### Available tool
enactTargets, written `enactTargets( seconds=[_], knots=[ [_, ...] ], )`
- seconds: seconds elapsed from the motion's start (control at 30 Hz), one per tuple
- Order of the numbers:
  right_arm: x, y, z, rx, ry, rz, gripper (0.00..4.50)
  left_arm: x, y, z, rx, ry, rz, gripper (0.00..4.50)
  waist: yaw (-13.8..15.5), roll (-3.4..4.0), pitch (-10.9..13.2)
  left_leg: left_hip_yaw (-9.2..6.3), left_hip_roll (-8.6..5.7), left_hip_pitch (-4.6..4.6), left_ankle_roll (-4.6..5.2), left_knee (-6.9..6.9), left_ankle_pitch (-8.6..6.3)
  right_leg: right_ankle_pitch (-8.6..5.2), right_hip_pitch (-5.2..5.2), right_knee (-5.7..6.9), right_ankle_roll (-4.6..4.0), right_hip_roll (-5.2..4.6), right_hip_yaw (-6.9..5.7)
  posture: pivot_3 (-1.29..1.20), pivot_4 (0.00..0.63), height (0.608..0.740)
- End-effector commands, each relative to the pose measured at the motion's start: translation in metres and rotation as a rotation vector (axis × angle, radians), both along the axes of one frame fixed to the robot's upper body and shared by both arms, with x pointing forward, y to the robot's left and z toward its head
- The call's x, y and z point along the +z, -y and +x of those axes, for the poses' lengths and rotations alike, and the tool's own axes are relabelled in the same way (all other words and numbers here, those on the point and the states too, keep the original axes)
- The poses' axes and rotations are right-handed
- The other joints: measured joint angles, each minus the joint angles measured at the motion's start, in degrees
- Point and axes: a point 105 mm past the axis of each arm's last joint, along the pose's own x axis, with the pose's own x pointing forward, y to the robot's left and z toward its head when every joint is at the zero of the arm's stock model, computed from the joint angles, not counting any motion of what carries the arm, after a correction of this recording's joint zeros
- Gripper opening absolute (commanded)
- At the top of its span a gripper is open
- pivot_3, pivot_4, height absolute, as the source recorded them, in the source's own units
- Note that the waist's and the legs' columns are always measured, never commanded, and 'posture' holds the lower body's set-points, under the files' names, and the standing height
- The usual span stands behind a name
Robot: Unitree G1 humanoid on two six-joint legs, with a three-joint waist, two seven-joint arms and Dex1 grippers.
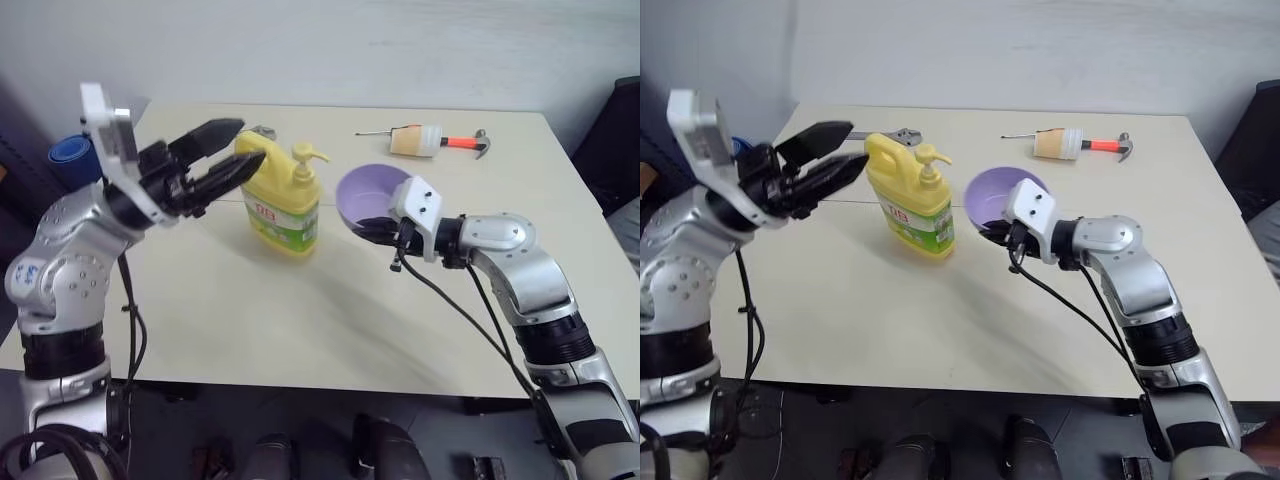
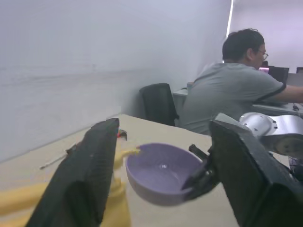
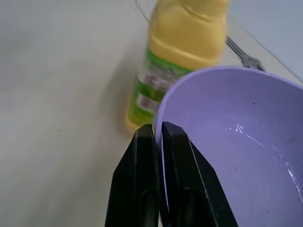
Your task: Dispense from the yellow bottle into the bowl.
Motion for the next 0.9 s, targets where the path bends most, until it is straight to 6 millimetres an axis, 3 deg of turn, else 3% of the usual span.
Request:
enactTargets(
  seconds=[0.03, 0.27, 0.47, 0.63, 0.9],
  knots=[
    [0.017, -0.009, -0.004, 0.025, 0.033, 0.013, 0.00, -0.002, 0.018, 0.018, 0.001, -0.014, 0.088, 2.04, 0.1, -0.04, 0.0, 0.00, -0.02, -0.08, 0.03, 0.00, 0.02, 0.04, -0.03, -0.07, 0.07, 0.02, -0.05, 0.00, 0.150, 0.740],
    [0.032, -0.024, -0.010, 0.060, 0.055, 0.024, 0.00, -0.003, 0.037, 0.051, 0.070, 0.018, 0.136, 0.03, -0.2, -0.10, 0.1, 0.22, -0.13, -0.66, 0.06, 0.08, 0.08, 0.10, -0.74, 0.04, 0.17, 0.13, -0.15, 0.00, 0.150, 0.740],
    [0.040, -0.028, -0.010, 0.063, 0.067, 0.041, 0.00, 0.012, 0.055, 0.063, 0.054, 0.072, 0.103, 0.03, -0.2, -0.13, 0.1, 0.27, -0.15, -0.66, 0.02, 0.09, 0.10, 0.10, -0.75, 0.06, 0.17, 0.13, -0.13, 0.00, 0.150, 0.740],
    [0.043, -0.030, -0.009, 0.066, 0.065, 0.050, 0.00, 0.013, 0.057, 0.072, 0.072, 0.076, 0.130, 0.03, -0.4, -0.13, 0.1, 0.29, -0.15, -0.66, 0.03, 0.09, 0.11, 0.10, -0.78, 0.10, 0.17, 0.14, -0.12, 0.00, 0.150, 0.740],
    [0.048, -0.031, -0.009, 0.066, 0.065, 0.068, 0.00, -0.016, 0.058, 0.089, 0.134, -0.023, 0.252, 0.03, -0.3, -0.14, 0.1, 0.29, -0.12, -0.66, 0.05, 0.14, 0.13, 0.10, -0.78, 0.17, 0.17, 0.09, -0.12, 0.00, 0.150, 0.740]
  ],
)
